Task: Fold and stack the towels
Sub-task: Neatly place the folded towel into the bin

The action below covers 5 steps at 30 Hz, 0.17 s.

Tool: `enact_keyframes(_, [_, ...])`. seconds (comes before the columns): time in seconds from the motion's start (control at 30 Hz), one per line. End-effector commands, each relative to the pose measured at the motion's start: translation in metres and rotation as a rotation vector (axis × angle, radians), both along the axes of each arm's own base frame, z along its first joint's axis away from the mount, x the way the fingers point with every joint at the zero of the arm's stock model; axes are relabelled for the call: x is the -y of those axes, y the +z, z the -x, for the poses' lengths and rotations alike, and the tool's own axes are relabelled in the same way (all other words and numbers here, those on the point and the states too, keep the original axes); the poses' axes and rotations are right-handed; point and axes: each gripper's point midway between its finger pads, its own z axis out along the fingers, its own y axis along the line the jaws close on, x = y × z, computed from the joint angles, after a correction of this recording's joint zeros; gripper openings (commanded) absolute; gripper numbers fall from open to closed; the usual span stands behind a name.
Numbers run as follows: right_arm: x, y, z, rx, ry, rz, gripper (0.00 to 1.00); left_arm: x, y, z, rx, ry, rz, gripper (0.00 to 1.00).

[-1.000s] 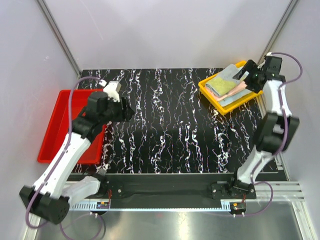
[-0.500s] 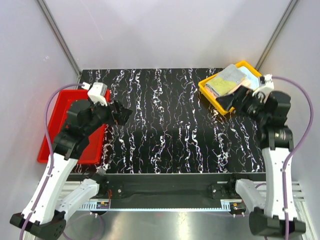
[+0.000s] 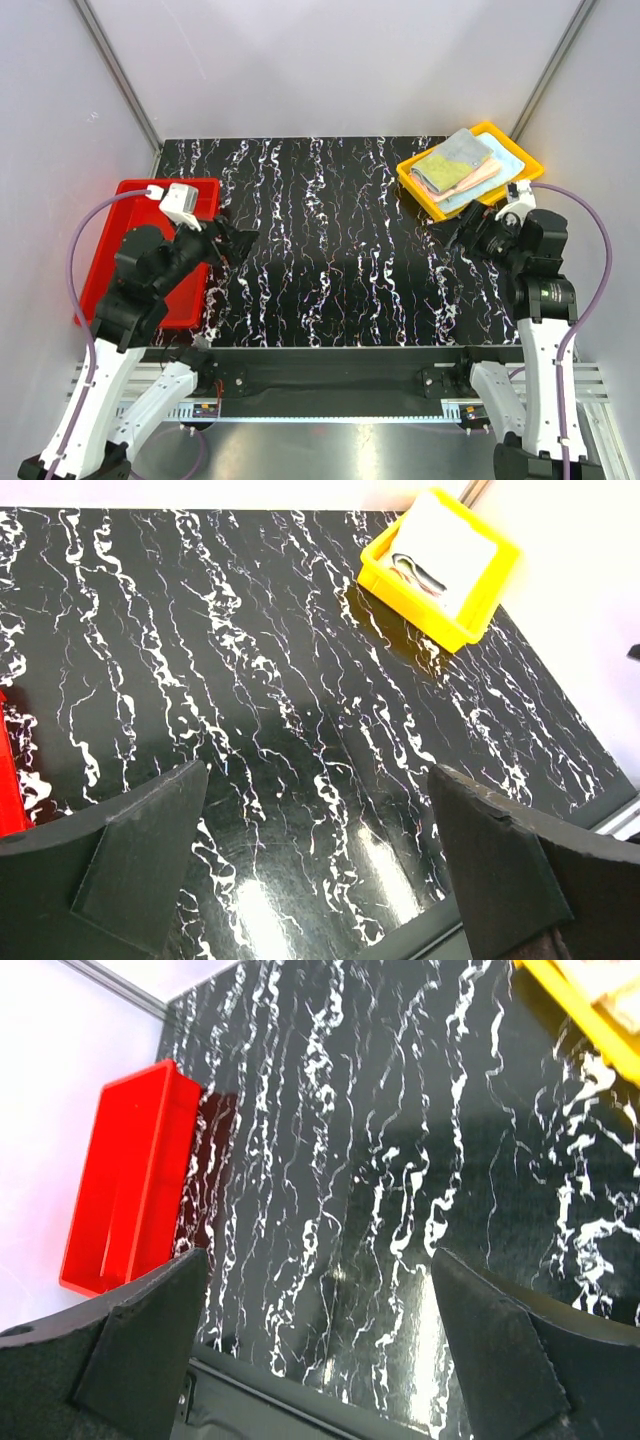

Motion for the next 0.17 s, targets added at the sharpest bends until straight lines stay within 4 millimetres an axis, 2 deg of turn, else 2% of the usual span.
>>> enact_keyframes(0.0, [0.0007, 0.0016, -0.0017, 0.012, -0.007, 0.004, 1.00, 0.0031, 0.0187, -0.0044, 0.062, -0.010, 0.024, 0.99])
enact_keyframes(0.13, [0.0013, 0.0059, -0.0050, 0.031, -0.014, 0.000, 1.00, 0.0030, 0.0167, -0.0045, 0.050, -0.011, 0.015, 0.99])
